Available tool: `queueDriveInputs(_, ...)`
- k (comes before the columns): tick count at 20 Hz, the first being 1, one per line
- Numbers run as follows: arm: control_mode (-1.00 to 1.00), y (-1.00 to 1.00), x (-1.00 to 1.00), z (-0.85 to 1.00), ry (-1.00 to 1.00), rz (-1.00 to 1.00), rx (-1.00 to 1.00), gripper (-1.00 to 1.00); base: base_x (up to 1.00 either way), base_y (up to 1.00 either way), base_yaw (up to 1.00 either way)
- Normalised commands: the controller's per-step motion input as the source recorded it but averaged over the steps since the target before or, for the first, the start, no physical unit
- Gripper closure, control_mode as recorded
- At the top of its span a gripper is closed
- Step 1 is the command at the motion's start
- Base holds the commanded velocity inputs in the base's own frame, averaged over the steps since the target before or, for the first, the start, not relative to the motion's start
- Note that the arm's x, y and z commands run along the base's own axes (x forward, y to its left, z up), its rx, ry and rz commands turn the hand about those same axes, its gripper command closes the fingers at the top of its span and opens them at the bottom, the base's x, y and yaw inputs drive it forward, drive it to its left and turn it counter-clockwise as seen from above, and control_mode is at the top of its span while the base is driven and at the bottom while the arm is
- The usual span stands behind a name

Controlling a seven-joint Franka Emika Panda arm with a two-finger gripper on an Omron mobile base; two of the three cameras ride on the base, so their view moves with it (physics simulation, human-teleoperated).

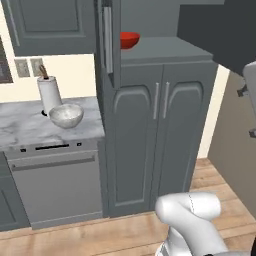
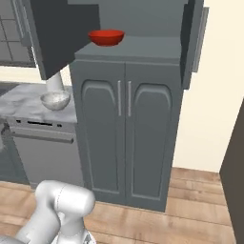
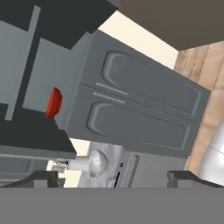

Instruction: Open the cabinet. Pick the bowls from the counter and place them in the cabinet. Then close the cabinet.

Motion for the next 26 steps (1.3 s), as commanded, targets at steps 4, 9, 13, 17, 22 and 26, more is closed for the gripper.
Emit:
queueDriveInputs(4, 1.00, 0.00, 0.00, 0.00, 0.00, 0.00, 0.00, -1.00, -0.13, 1.00, 0.00)
queueDriveInputs(9, 1.00, 0.00, 0.00, 0.00, 0.00, 0.00, 0.00, -1.00, 0.07, 1.00, -0.06)
queueDriveInputs(13, 1.00, 0.00, 0.00, 0.00, 0.00, 0.00, 0.00, -1.00, 0.20, 0.90, -0.32)
queueDriveInputs(17, 1.00, 0.00, 0.00, 0.00, 0.00, 0.00, 0.00, -1.00, 0.27, 0.53, -0.39)
queueDriveInputs(22, 1.00, 0.00, 0.00, 0.00, 0.00, 0.00, 0.00, -1.00, 0.32, 0.57, -0.43)
queueDriveInputs(26, 1.00, 0.00, 0.00, 0.00, 0.00, 0.00, 0.00, -1.00, 0.67, 0.57, -0.36)
